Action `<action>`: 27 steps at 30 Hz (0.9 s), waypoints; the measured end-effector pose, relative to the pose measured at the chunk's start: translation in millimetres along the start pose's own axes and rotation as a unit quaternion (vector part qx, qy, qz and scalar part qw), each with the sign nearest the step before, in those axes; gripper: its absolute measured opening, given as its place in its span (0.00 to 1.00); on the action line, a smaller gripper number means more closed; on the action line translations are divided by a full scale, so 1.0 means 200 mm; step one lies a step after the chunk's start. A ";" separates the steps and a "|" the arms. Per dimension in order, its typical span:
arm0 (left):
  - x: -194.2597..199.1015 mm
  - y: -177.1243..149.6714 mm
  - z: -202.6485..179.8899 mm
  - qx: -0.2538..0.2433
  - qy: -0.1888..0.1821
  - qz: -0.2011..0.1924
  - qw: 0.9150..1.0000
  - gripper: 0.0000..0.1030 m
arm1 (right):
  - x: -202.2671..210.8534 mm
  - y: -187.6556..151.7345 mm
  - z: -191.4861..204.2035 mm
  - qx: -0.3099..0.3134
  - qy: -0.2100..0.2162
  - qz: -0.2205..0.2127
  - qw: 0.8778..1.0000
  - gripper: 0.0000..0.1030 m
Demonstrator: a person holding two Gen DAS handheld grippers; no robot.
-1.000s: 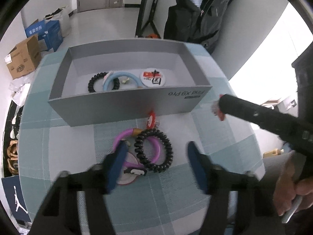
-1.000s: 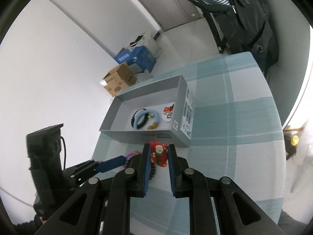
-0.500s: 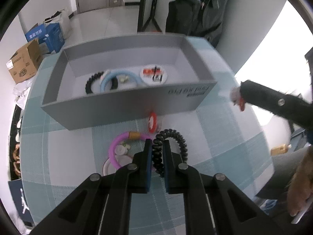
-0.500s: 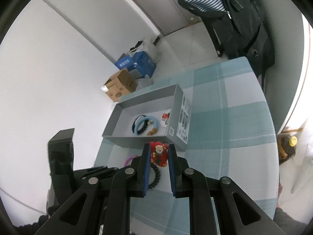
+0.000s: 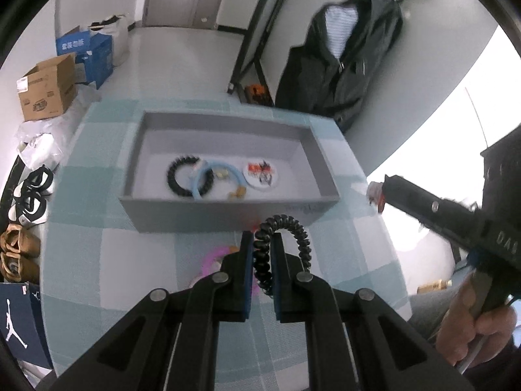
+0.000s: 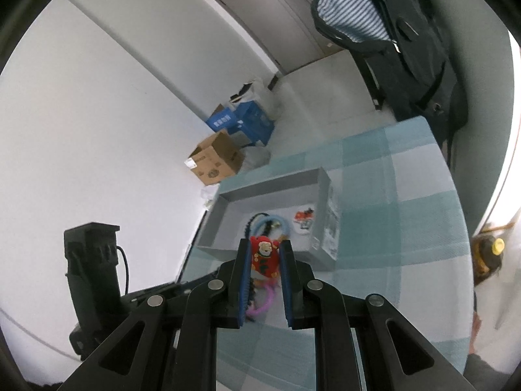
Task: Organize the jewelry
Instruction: 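Carry both bracelets over the gray box and open both grippers to drop them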
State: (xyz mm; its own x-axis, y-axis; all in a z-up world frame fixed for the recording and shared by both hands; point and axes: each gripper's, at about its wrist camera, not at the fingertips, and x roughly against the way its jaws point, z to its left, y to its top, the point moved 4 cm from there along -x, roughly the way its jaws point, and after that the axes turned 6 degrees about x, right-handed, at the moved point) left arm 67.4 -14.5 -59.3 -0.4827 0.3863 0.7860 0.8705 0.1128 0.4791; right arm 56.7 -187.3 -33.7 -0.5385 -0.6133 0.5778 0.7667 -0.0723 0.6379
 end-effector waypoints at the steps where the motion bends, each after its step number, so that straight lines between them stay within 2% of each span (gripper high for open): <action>1: 0.00 0.02 0.00 0.003 0.000 -0.004 1.000 0.05 | -0.01 0.01 0.01 0.000 0.004 0.000 1.000 0.15; 7: 0.03 0.18 0.03 0.003 0.005 -0.024 1.000 0.05 | -0.09 0.09 0.07 0.006 0.015 0.001 1.000 0.15; 14: 0.00 0.27 0.05 -0.012 0.024 -0.023 0.999 0.05 | -0.20 0.20 0.12 0.015 0.012 0.013 1.000 0.15; 19: -0.06 0.31 0.09 -0.010 0.025 -0.010 1.000 0.05 | -0.32 0.27 0.12 0.009 0.006 0.031 0.999 0.15; 27: -0.16 0.34 0.16 0.005 0.014 0.018 1.000 0.05 | -0.48 0.26 0.04 -0.008 -0.033 0.068 0.997 0.15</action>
State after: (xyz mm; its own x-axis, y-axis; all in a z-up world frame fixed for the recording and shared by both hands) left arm 145.5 10.0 -64.0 -0.4530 0.3646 0.8136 0.8884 0.1089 0.4459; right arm 144.9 -125.7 -50.7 -0.4506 -0.5656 0.6907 0.8393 -0.0047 0.5437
